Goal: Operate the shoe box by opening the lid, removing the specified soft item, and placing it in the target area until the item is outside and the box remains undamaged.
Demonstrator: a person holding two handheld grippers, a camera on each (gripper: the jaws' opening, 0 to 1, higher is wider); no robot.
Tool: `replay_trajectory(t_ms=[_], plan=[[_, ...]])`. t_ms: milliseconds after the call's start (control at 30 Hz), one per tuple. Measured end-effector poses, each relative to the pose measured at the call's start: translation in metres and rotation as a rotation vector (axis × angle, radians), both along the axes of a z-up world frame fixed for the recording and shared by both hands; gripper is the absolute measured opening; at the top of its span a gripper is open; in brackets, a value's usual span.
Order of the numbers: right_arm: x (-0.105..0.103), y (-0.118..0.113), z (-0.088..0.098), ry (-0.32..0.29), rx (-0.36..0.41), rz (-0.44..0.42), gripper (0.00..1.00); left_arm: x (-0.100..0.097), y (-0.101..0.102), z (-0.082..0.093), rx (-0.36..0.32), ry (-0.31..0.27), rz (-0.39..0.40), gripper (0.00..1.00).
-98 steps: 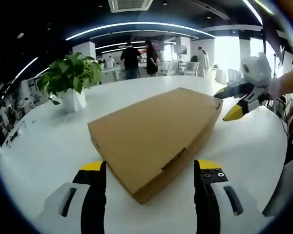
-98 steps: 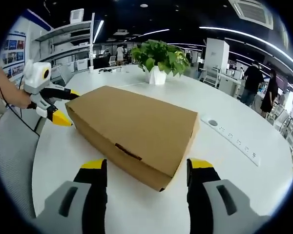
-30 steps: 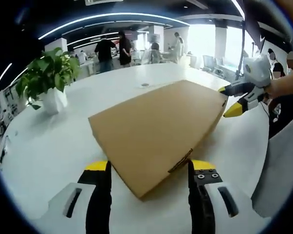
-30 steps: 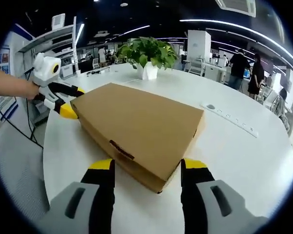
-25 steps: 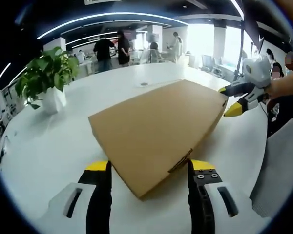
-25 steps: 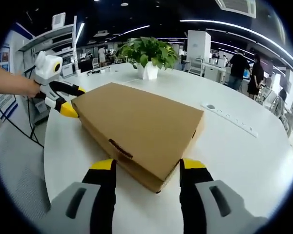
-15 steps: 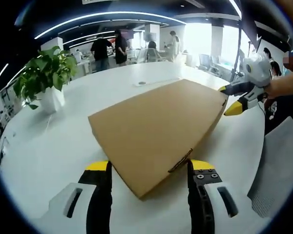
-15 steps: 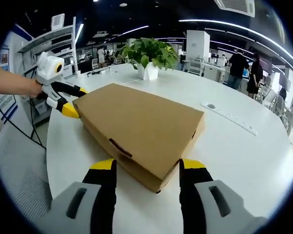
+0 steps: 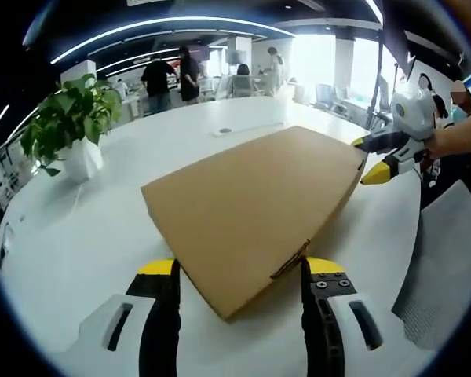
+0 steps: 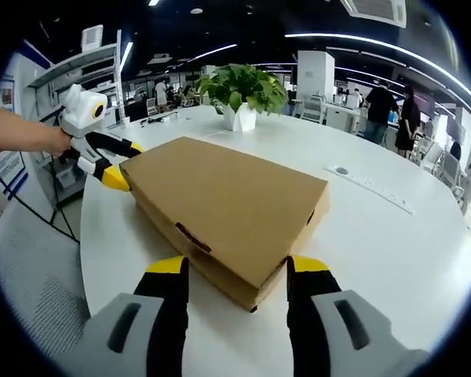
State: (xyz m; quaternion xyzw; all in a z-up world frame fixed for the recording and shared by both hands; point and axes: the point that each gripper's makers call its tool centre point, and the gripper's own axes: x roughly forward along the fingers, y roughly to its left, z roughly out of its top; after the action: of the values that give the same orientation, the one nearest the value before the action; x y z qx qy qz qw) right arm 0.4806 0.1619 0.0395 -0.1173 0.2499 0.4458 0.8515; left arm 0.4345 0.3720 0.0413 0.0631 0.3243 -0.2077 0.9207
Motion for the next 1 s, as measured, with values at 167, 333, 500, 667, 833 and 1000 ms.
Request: replay_trajectory(t_ms=[167, 333, 500, 667, 833, 1000], plan=[[-0.007, 0.001, 0.001, 0.001, 0.006, -0.006, 0.44, -0.004, 0.002, 0.0, -0.001, -0.001, -0.01, 0.62], [-0.015, 0.003, 0.001, 0.005, 0.009, -0.005, 0.43, -0.008, 0.005, 0.0, 0.001, 0.006, -0.027, 0.62], [-0.024, 0.004, 0.0, 0.006, 0.009, -0.002, 0.42, -0.012, 0.008, 0.0, 0.005, 0.013, -0.049, 0.62], [-0.034, 0.007, 0.001, 0.008, 0.018, -0.008, 0.42, -0.016, 0.012, 0.0, 0.004, 0.014, -0.07, 0.62], [-0.038, 0.008, 0.001, 0.01, 0.016, -0.012, 0.41, -0.017, 0.015, 0.0, 0.005, 0.022, -0.089, 0.62], [-0.045, 0.009, 0.0, 0.01, 0.01, -0.008, 0.4, -0.018, 0.017, -0.001, 0.011, 0.03, -0.113, 0.62]])
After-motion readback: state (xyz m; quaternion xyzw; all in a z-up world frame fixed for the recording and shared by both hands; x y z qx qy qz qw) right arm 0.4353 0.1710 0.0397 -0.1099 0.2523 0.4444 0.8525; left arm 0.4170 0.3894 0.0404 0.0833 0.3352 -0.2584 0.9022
